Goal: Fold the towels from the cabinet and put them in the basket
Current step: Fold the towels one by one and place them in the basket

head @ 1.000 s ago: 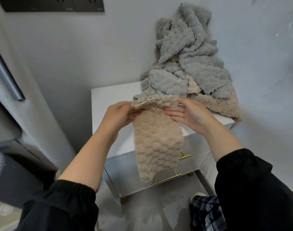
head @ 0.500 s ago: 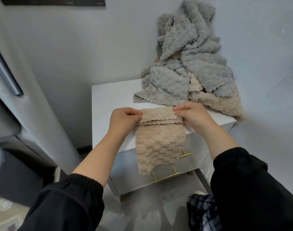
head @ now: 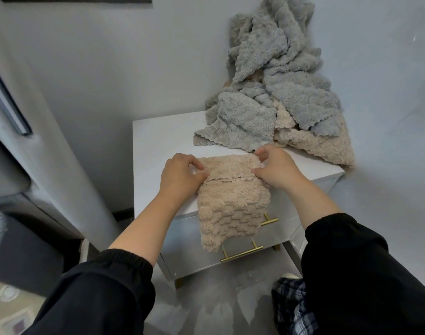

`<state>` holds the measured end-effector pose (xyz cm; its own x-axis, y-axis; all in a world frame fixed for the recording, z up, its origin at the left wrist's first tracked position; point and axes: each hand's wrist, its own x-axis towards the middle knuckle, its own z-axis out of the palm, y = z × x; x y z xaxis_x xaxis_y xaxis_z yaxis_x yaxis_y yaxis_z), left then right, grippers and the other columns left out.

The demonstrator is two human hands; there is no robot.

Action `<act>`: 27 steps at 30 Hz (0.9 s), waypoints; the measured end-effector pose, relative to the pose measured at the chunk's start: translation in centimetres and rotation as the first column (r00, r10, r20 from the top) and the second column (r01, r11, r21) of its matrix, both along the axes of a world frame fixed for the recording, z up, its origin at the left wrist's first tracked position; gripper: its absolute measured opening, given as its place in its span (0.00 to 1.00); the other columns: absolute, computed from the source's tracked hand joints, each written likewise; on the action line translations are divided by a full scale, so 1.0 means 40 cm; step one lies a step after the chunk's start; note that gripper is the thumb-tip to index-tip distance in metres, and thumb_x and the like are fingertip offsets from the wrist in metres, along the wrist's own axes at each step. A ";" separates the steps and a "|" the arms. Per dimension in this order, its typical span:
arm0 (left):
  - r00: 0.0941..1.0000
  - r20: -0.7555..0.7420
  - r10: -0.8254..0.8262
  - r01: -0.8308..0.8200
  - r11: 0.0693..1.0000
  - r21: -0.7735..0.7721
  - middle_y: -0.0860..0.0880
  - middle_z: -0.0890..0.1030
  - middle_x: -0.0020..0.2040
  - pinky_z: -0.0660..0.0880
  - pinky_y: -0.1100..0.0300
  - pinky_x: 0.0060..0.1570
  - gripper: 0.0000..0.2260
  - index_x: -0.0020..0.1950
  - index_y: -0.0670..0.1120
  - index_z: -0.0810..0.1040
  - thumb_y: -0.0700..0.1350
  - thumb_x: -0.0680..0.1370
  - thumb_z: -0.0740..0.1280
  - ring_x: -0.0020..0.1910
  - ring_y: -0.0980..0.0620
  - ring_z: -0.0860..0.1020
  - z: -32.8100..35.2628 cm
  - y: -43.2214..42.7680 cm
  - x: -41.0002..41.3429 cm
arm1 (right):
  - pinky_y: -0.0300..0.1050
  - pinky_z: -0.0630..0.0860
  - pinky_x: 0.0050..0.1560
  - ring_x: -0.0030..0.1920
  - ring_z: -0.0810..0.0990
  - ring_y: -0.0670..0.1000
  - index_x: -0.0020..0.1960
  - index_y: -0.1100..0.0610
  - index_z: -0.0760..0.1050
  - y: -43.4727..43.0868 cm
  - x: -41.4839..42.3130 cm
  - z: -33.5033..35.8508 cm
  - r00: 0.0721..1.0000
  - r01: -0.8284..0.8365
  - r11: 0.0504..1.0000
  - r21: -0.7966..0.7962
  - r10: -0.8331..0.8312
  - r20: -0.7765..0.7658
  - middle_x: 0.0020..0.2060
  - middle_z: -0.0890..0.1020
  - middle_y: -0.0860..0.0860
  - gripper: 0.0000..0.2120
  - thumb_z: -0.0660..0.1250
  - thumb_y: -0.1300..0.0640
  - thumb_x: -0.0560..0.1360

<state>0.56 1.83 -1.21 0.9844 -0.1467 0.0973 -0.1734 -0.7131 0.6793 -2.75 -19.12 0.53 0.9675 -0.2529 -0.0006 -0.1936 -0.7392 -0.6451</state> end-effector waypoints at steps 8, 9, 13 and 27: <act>0.988 -0.092 -0.123 0.119 0.992 -0.046 0.51 0.74 0.46 0.67 0.62 0.47 0.31 0.72 0.47 0.68 0.40 0.71 0.74 0.46 0.51 0.74 0.030 0.007 0.006 | 0.36 0.68 0.26 0.27 0.72 0.46 0.64 0.62 0.73 -0.018 -0.004 0.017 0.983 0.031 0.955 0.296 0.024 -0.182 0.33 0.71 0.49 0.24 0.72 0.70 0.69; 0.988 -0.100 -0.120 0.116 0.992 -0.040 0.51 0.75 0.44 0.67 0.62 0.45 0.25 0.67 0.46 0.74 0.39 0.70 0.74 0.45 0.51 0.74 0.034 0.007 0.006 | 0.36 0.64 0.23 0.22 0.68 0.44 0.59 0.64 0.76 -0.022 -0.004 0.019 0.980 0.037 0.956 0.291 0.022 -0.196 0.29 0.69 0.50 0.19 0.72 0.69 0.69; 0.993 -0.099 -0.063 0.055 0.995 -0.078 0.42 0.82 0.42 0.73 0.55 0.41 0.07 0.45 0.39 0.82 0.37 0.68 0.73 0.41 0.45 0.77 0.042 0.004 0.003 | 0.38 0.58 0.21 0.18 0.62 0.44 0.38 0.60 0.71 -0.023 -0.008 0.033 0.984 0.064 0.931 0.360 0.002 -0.179 0.26 0.66 0.51 0.12 0.73 0.69 0.68; 0.998 0.057 0.024 -0.002 0.937 -0.348 0.55 0.82 0.44 0.78 0.60 0.46 0.06 0.44 0.49 0.81 0.39 0.72 0.69 0.38 0.56 0.82 0.044 0.013 0.003 | 0.40 0.79 0.36 0.30 0.82 0.45 0.43 0.55 0.74 0.019 -0.016 0.041 0.987 -0.001 0.849 0.529 -0.085 0.137 0.35 0.80 0.52 0.12 0.65 0.73 0.74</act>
